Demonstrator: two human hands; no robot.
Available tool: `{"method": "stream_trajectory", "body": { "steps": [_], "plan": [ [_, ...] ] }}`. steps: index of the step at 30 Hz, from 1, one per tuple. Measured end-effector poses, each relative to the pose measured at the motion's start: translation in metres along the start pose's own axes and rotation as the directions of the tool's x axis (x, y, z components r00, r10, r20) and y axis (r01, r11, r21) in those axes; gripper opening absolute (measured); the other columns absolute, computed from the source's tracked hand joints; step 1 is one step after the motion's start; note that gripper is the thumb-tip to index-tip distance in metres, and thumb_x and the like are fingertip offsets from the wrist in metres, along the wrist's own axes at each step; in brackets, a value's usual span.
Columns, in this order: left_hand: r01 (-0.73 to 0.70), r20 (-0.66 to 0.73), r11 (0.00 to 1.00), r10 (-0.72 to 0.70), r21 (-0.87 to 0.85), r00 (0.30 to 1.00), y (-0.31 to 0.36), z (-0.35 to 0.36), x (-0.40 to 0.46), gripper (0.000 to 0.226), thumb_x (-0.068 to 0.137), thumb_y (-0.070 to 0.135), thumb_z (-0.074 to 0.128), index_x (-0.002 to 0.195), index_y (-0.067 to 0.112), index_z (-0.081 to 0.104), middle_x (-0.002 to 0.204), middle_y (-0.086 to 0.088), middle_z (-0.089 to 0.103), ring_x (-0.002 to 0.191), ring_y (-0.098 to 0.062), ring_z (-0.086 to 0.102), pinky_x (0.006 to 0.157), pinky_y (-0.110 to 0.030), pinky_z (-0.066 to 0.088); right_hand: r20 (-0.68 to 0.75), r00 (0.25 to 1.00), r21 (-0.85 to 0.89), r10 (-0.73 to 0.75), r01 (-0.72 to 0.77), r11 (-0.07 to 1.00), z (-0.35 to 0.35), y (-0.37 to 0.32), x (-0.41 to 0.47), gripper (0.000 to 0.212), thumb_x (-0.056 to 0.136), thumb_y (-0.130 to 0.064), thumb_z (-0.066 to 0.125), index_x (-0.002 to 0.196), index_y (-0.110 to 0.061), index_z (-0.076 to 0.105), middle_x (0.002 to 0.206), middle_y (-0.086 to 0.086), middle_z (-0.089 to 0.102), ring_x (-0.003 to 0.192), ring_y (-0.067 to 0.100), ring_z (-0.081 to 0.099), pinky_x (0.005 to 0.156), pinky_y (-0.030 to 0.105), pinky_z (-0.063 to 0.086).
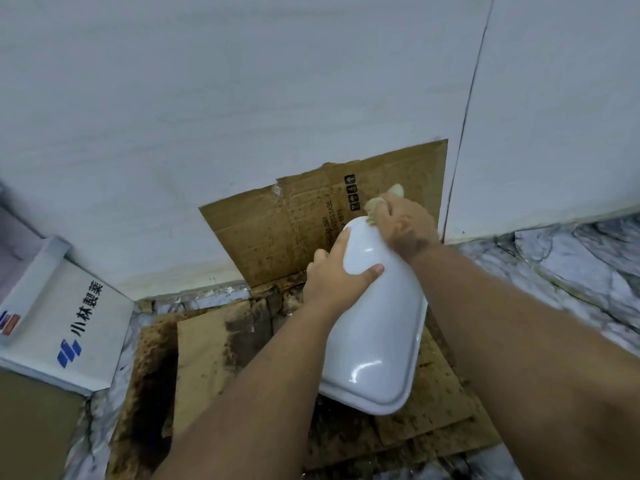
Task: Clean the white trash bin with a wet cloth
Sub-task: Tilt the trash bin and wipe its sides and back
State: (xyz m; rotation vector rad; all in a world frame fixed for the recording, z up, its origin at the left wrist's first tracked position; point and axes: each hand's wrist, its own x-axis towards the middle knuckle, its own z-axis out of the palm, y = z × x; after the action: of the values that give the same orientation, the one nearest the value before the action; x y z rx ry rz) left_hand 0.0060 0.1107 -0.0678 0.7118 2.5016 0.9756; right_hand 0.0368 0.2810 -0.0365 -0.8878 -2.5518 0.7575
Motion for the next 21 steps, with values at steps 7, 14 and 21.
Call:
{"method": "stream_trajectory", "body": {
  "steps": [7,14,21],
  "plan": [
    [0.071,-0.037,0.990,-0.076,-0.123,0.996,-0.014,-0.016,0.002,0.067,0.092,0.062,0.051,0.150,0.062,0.018,0.143,-0.006,0.036,0.129,-0.033,0.042,0.091,-0.041,0.042,-0.202,0.977,0.426,0.074,0.020,0.904,0.032,0.027,-0.063,0.049,0.099,-0.027,0.041,0.148,-0.021,0.046,0.140,0.011,0.054,0.127,0.028,0.050,0.106,0.028,0.035],
    [0.095,-0.229,0.847,-0.247,-0.523,0.942,-0.033,-0.033,-0.018,0.014,0.091,0.022,0.061,0.103,0.027,0.056,0.105,-0.009,0.063,0.089,-0.025,0.064,0.074,-0.040,0.056,-0.043,0.995,0.651,0.090,-0.040,0.758,0.059,0.027,-0.154,0.044,0.103,-0.037,0.045,0.145,-0.045,0.040,0.141,-0.012,0.052,0.126,0.014,0.053,0.106,0.046,0.048],
    [0.187,0.066,0.846,-0.178,-0.499,0.982,-0.069,-0.060,-0.048,0.063,0.094,0.041,0.070,0.151,0.035,0.044,0.143,0.012,0.053,0.117,-0.017,0.061,0.094,-0.038,0.056,-0.060,0.996,0.586,0.058,-0.012,0.810,0.064,0.006,-0.199,0.045,0.099,-0.020,0.058,0.143,-0.027,0.052,0.128,-0.003,0.060,0.115,0.013,0.057,0.100,0.025,0.045]
  ]
}}
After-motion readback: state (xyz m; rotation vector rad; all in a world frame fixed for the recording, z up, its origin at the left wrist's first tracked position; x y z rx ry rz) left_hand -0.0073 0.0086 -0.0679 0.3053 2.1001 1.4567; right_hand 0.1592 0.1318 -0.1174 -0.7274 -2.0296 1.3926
